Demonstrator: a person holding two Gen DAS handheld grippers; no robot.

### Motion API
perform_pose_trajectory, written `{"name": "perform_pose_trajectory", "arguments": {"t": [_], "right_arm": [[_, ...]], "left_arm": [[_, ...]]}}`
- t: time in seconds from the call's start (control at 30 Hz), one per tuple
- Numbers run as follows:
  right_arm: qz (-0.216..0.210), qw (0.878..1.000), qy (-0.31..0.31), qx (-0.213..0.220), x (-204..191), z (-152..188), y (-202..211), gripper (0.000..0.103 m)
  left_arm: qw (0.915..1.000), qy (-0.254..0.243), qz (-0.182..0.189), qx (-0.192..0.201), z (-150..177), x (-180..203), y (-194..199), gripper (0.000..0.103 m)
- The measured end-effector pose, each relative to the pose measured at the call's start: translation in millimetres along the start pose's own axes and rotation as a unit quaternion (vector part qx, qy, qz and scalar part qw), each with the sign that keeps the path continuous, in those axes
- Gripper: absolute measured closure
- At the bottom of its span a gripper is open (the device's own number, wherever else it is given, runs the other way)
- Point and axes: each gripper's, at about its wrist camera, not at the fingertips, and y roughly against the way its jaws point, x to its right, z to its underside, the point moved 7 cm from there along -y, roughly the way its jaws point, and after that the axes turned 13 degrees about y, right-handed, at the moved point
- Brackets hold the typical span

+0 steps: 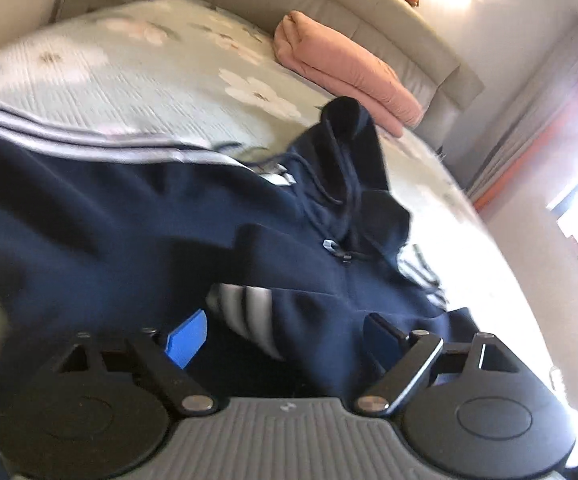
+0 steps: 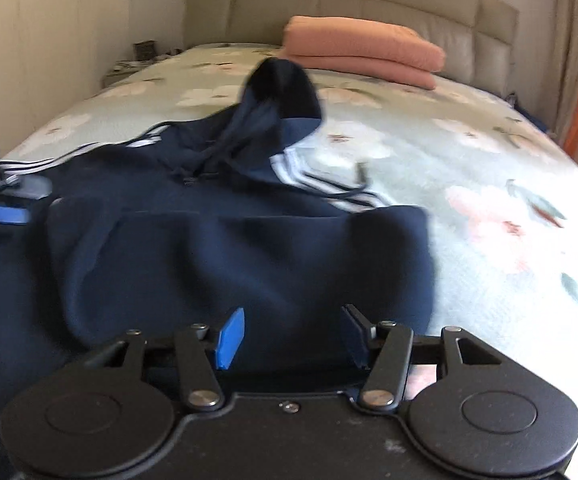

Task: Fold large clothes
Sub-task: 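Carry the sleeve across the hoodie body with the right gripper and release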

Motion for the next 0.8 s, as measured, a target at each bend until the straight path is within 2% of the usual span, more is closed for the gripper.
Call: {"name": "perform_pose_trajectory", "arguments": {"t": [0.07, 0.13, 0.2, 0.23, 0.27, 0.3, 0.37, 0.47, 0.57, 0.63, 0.7, 0.8], "right_arm": [[-0.028, 0.999, 0.006, 0.02, -21.9, -12.7, -4.5, 0.037], [-0.053, 0.998, 0.02, 0.037, -43.5, -28.3, -19.3, 0.04], [-0.064, 0.997, 0.03, 0.027, -66.3, -43.3, -46.0, 0.051], [-0.076, 0.997, 0.024, 0.016, -76.6, -50.7, -59.1, 0.065], [-0.102, 0.995, 0.014, 0.006, -89.0, -56.4, -70.0, 0.071], [-0.128, 0.992, 0.006, 0.008, -101.1, -60.7, -74.7, 0.072], [-0.188, 0.981, 0.015, 0.044, -129.4, -71.9, -61.8, 0.074], [-0.265, 0.954, 0.077, 0.117, -169.7, -75.1, -15.5, 0.076], [-0.275, 0.952, 0.094, 0.095, -175.7, -54.6, -0.2, 0.075], [-0.251, 0.961, 0.09, 0.076, -161.7, -38.3, 0.3, 0.075], [-0.224, 0.969, 0.087, 0.065, -143.7, -26.2, 3.3, 0.073], [-0.205, 0.974, 0.074, 0.062, -120.7, -12.2, 20.4, 0.073]], "left_arm": [[0.9999, -0.011, -0.006, 0.012, 5.4, 3.4, 1.5, 0.016], [0.9986, -0.034, -0.028, 0.031, 7.2, 4.9, 5.7, 0.016], [0.9971, -0.044, -0.042, 0.046, 6.5, 3.1, 14.7, 0.016], [0.9969, -0.042, -0.043, 0.051, 3.9, 2.3, 20.7, 0.016], [0.9967, -0.041, -0.044, 0.055, 2.0, -1.3, 26.3, 0.016], [0.9966, -0.038, -0.046, 0.057, -0.4, -5.3, 32.1, 0.016], [0.9965, -0.032, -0.05, 0.058, -4.0, -14.1, 44.1, 0.016], [0.9943, -0.021, -0.065, 0.082, -4.1, -32.1, 68.9, 0.016], [0.9918, -0.005, -0.078, 0.101, 8.3, -49.0, 90.7, 0.014], [0.9942, -0.005, -0.068, 0.083, 19.1, -54.3, 90.3, 0.013], [0.9947, -0.009, -0.077, 0.067, 25.5, -57.7, 82.3, 0.013], [0.9943, -0.002, -0.093, 0.051, 30.4, -62.5, 67.0, 0.013]]}}
